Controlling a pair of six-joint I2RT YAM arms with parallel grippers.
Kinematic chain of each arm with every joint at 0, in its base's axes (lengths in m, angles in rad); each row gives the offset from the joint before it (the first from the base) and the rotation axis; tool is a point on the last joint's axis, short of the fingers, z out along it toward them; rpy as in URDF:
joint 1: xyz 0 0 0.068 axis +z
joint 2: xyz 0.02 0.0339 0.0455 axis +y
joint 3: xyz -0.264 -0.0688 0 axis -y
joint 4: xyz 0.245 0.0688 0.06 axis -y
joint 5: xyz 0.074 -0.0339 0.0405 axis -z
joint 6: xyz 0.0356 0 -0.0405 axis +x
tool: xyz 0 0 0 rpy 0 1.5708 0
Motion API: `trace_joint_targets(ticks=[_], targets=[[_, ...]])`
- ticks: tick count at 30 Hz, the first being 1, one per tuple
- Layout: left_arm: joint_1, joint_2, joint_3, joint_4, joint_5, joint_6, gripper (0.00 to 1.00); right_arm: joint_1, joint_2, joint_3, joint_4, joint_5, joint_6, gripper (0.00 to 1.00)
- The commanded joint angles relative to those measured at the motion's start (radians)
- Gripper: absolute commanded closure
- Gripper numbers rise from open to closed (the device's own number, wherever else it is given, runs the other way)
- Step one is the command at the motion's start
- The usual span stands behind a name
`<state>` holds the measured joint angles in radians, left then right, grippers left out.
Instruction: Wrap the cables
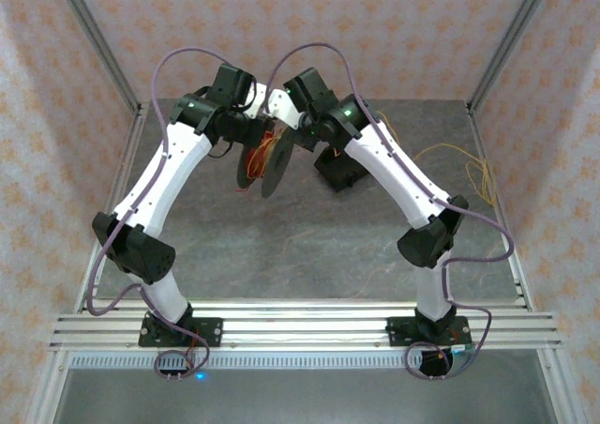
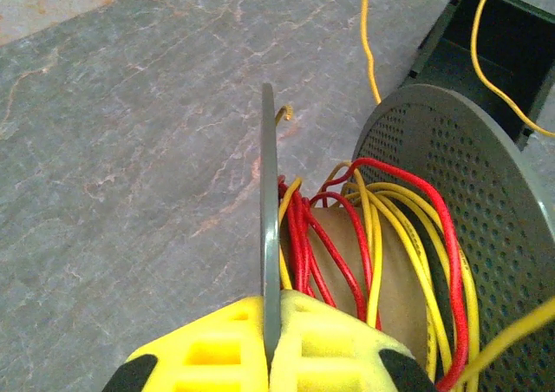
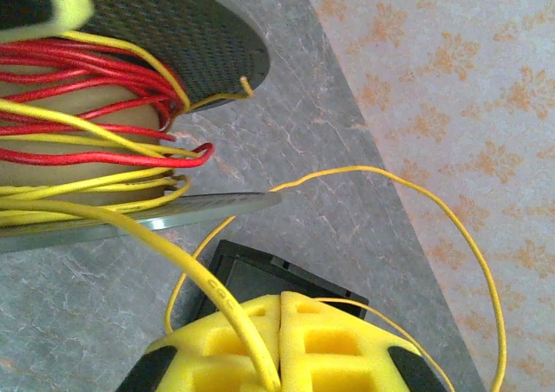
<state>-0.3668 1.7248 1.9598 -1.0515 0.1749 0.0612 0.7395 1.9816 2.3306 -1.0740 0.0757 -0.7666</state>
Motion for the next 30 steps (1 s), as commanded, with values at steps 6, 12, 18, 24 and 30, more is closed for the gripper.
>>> trace_joint_targets(ticks=[6,12,18,24,30], targets=[[-0.006,-0.100,0.004,-0.016,0.104,0.058,1.00,-0.059,0.006,0.044,-0.011,-0.030,0.012,1.00],[-0.005,-0.121,0.015,-0.039,0.116,0.070,1.00,-0.113,0.017,0.007,-0.020,-0.078,0.034,1.00],[-0.006,-0.126,0.042,-0.064,0.137,0.072,1.00,-0.150,0.006,-0.058,0.004,-0.142,0.043,1.00],[-0.003,-0.119,0.093,-0.083,0.151,0.052,1.00,-0.157,0.006,-0.080,0.016,-0.173,0.071,0.83],[0.003,-0.089,0.139,-0.111,0.124,0.034,1.00,-0.158,-0.043,0.003,-0.004,-0.283,0.146,0.61]])
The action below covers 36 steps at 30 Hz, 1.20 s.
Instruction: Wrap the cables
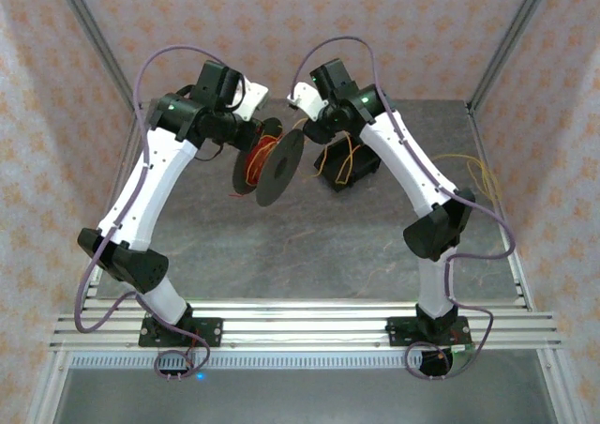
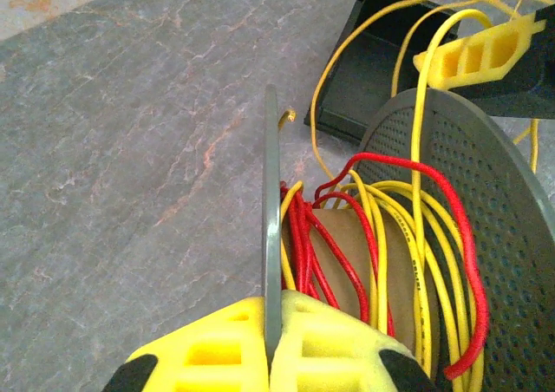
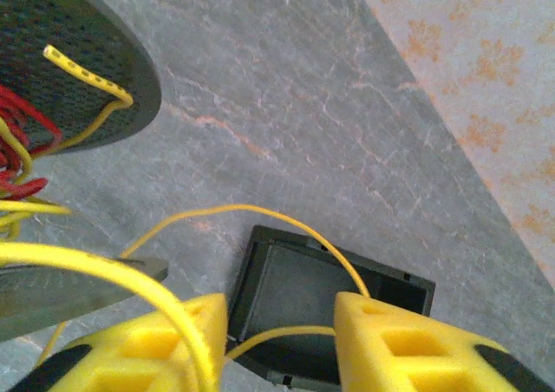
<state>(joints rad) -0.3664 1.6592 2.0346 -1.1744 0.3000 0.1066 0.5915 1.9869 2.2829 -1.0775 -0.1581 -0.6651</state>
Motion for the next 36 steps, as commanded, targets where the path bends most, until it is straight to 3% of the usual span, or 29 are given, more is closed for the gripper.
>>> trace_joint_targets(ticks=[1,13,22,29,36], targets=[[0.003,-0.021,0.068,0.012,-0.005,-0.018,1.00,-0.010,-0.065,0.044,0.002,-0.069,0.047,0.59],[0.012,-0.001,0.116,0.000,0.000,-0.057,1.00,-0.010,-0.270,-0.237,0.059,-0.396,0.059,0.47],[0.012,0.005,0.139,-0.016,0.011,-0.067,1.00,-0.011,-0.301,-0.228,0.075,-0.593,0.167,0.43],[0.012,0.011,0.151,-0.024,0.007,-0.074,1.00,-0.026,-0.328,-0.194,0.120,-0.619,0.296,0.38],[0.012,0.011,0.155,-0.028,0.009,-0.077,1.00,-0.178,-0.399,-0.250,0.239,-0.665,0.605,0.31]])
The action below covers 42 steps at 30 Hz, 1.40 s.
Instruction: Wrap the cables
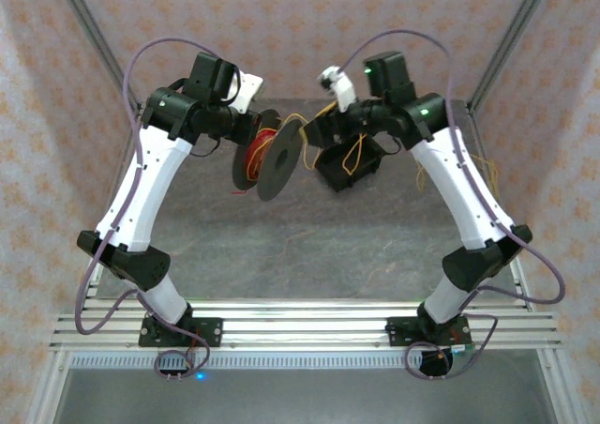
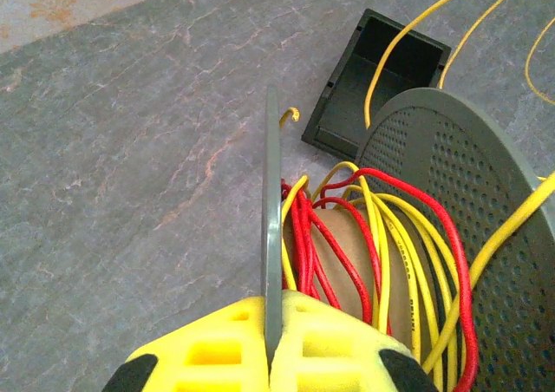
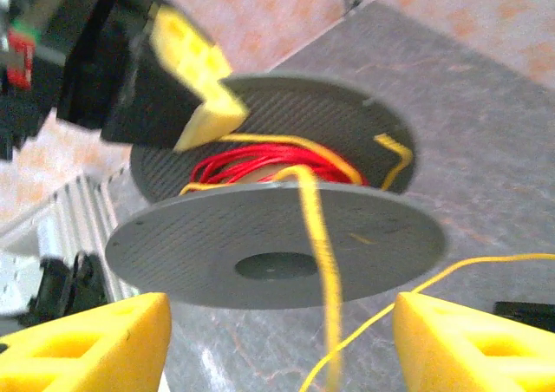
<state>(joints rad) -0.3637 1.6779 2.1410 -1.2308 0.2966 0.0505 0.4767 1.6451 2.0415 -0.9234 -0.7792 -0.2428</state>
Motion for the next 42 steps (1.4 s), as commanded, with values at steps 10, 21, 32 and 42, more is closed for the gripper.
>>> trace_joint_targets(ticks=[10,21,32,42], targets=[[0.009,-0.005,0.072,0.015,0.030,-0.027,1.00,-0.287,-0.006,-0.028,-0.051,-0.094,0.278,0.40],[0.011,-0.001,0.094,0.002,0.054,-0.037,1.00,-0.300,0.103,-0.005,-0.178,-0.197,0.178,0.39],[0.010,-0.001,0.111,-0.007,0.074,-0.040,1.00,-0.297,0.188,0.016,-0.184,-0.262,0.183,0.58],[0.048,-0.034,0.159,-0.012,0.260,-0.092,1.00,-0.361,0.270,0.145,-0.190,0.148,0.369,1.00]])
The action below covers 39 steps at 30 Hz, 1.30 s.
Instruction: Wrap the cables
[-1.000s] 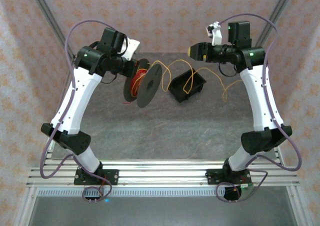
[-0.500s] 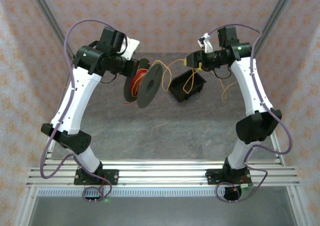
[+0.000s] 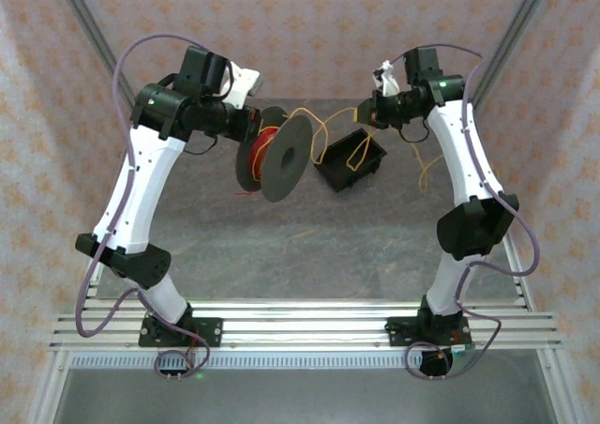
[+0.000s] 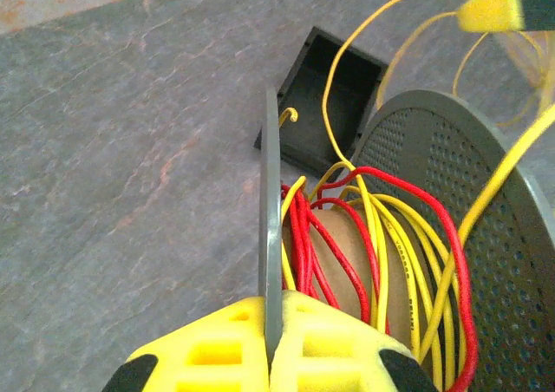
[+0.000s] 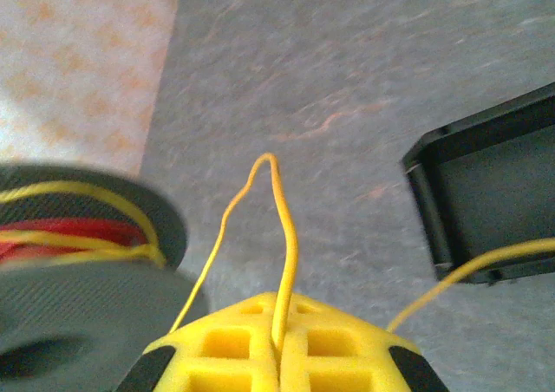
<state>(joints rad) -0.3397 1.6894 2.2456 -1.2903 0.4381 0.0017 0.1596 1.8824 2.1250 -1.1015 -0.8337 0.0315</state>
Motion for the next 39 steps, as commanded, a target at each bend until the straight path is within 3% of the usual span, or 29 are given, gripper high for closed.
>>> trace_joint_targets(ticks=[1,5,14,18,23,29,31,39], targets=[[0.033,-0.052,0.054,0.048,0.135,-0.050,1.00,-0.056,0.041,0.072,-0.015,0.266,0.117,1.00],[0.083,-0.087,0.030,0.082,0.228,-0.097,1.00,-0.105,0.077,0.091,-0.021,0.388,0.170,1.00],[0.208,-0.154,-0.006,0.244,0.470,-0.260,1.00,-0.117,0.131,0.076,-0.054,0.642,0.141,1.00],[0.277,-0.204,-0.079,0.393,0.599,-0.385,1.00,-0.124,0.136,0.072,-0.058,0.692,0.132,1.00],[0.383,-0.293,-0.273,0.883,0.757,-0.777,1.00,-0.128,0.136,0.062,-0.063,0.742,0.118,1.00],[0.475,-0.285,-0.406,1.377,0.763,-1.221,1.00,-0.131,0.132,0.035,-0.069,0.734,0.104,1.00],[0.486,-0.273,-0.419,1.398,0.733,-1.262,1.00,-0.131,0.119,0.018,-0.068,0.714,0.097,1.00],[0.491,-0.230,-0.341,1.054,0.579,-1.040,1.00,-0.101,-0.011,-0.128,0.005,0.646,0.071,1.00]])
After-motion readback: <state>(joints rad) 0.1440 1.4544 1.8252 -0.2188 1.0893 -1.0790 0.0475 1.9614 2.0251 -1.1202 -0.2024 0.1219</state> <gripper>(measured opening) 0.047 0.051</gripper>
